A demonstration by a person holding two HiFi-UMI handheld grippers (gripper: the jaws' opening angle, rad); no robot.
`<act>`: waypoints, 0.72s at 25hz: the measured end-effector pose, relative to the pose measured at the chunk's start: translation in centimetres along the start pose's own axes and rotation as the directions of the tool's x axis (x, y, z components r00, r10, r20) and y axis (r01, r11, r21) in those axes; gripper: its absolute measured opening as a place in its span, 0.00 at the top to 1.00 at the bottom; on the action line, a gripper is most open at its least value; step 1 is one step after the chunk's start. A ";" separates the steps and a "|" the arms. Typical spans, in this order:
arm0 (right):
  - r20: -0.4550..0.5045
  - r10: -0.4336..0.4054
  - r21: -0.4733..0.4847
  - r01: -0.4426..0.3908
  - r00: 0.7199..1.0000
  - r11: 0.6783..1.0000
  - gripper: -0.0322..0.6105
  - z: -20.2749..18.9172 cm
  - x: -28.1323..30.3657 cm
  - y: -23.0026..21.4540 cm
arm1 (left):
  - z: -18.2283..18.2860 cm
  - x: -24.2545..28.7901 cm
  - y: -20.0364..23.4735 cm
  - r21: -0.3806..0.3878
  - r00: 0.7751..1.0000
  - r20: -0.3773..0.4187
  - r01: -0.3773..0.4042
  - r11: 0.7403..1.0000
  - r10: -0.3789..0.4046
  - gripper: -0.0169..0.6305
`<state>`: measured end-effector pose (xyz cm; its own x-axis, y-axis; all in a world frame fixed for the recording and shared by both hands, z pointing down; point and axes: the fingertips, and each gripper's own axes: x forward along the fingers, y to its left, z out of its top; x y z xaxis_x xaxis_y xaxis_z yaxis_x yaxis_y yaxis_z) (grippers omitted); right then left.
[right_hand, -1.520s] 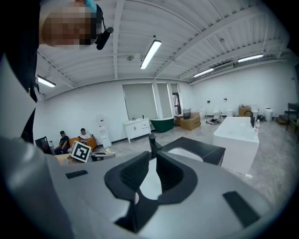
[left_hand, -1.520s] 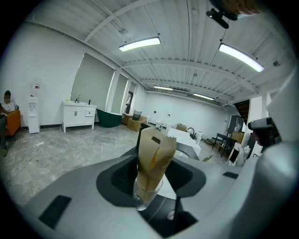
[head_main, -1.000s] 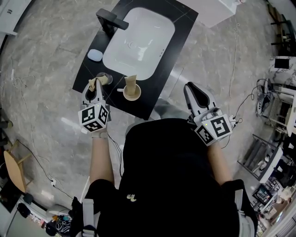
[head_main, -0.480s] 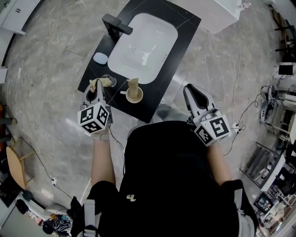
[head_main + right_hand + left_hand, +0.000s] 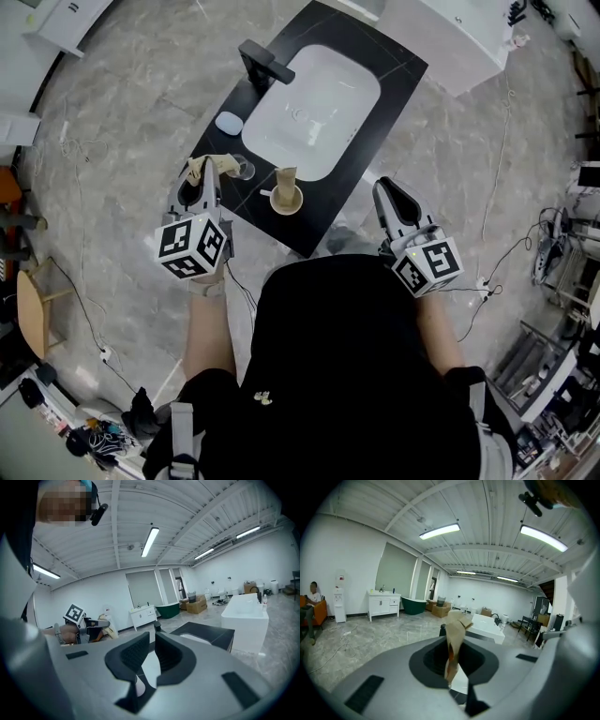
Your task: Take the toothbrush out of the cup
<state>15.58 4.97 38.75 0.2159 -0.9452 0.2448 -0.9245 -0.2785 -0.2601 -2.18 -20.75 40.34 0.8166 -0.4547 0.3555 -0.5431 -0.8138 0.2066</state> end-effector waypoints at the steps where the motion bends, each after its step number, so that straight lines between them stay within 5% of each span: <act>1: 0.000 0.008 -0.001 -0.008 1.000 1.000 0.87 0.1 0.2 0.1 | 0.7 -0.4 -0.1 0.001 1.000 0.010 -0.003 1.000 0.003 0.90; 10: 0.014 0.105 0.001 -0.105 0.994 0.994 0.87 0.7 1.9 1.4 | 3.4 -4.2 -0.5 0.000 0.996 0.070 -0.063 0.998 0.063 0.90; 18: -0.009 0.184 0.013 -0.184 0.983 0.983 0.87 0.8 3.9 2.3 | 0.9 -7.9 0.5 -0.066 0.987 0.061 -0.145 0.987 0.149 0.90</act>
<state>14.53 0.52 38.37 0.0393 -0.9788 0.2009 -0.9441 -0.1022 -0.3133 -8.70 -17.86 36.83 0.7370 -0.5920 0.3261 -0.6674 -0.7136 0.2128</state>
